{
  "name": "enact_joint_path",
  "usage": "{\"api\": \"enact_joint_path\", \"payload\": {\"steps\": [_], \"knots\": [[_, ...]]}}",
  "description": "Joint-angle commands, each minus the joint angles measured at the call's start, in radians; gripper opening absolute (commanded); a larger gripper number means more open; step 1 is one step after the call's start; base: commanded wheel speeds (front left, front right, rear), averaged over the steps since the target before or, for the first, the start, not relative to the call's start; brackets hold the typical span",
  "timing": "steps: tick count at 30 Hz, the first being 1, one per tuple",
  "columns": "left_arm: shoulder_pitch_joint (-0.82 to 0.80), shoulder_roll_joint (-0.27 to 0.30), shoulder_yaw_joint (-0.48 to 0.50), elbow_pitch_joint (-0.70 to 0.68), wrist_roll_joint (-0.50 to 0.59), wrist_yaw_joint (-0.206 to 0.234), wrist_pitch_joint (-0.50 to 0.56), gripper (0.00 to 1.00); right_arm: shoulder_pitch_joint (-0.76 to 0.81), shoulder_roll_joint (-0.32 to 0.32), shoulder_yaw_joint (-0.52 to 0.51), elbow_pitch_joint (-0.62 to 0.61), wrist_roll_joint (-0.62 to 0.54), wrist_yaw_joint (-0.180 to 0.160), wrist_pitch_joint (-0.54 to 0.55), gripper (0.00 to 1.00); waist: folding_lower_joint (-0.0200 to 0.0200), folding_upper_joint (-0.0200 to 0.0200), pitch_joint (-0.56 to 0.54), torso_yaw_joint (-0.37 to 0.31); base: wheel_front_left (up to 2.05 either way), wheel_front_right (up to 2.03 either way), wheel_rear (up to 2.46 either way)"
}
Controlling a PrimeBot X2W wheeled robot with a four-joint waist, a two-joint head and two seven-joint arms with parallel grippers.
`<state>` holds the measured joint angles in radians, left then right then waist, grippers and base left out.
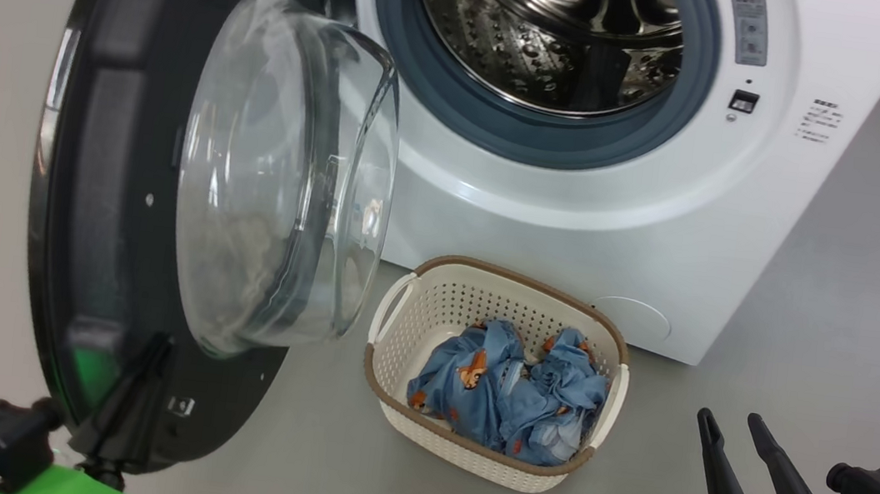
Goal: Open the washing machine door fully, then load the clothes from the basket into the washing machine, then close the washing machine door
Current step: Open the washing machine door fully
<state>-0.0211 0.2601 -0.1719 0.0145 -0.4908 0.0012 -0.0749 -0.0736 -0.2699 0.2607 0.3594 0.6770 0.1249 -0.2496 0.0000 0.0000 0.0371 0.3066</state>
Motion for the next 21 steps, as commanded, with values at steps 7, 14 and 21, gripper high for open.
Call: {"api": "enact_joint_path", "payload": {"steps": [7,14,21], "knots": [[-0.092,0.076,0.09,0.022,-0.006,0.014,0.009,0.0,-0.044,-0.004,0.009,-0.025,-0.014,0.006,-0.012,1.0,0.0,0.0,0.025,0.044,0.0,0.0,0.0],[-0.147,0.101,0.1,0.094,-0.009,0.009,0.017,0.0,-0.052,0.001,0.007,-0.025,-0.018,0.006,-0.012,1.0,0.0,0.0,0.039,0.081,0.0,0.0,0.0],[-0.226,0.125,0.113,0.202,-0.024,-0.004,0.025,0.0,-0.078,0.003,0.001,-0.026,-0.026,0.006,-0.012,1.0,0.0,0.0,0.082,0.121,0.0,0.0,0.0]]}}
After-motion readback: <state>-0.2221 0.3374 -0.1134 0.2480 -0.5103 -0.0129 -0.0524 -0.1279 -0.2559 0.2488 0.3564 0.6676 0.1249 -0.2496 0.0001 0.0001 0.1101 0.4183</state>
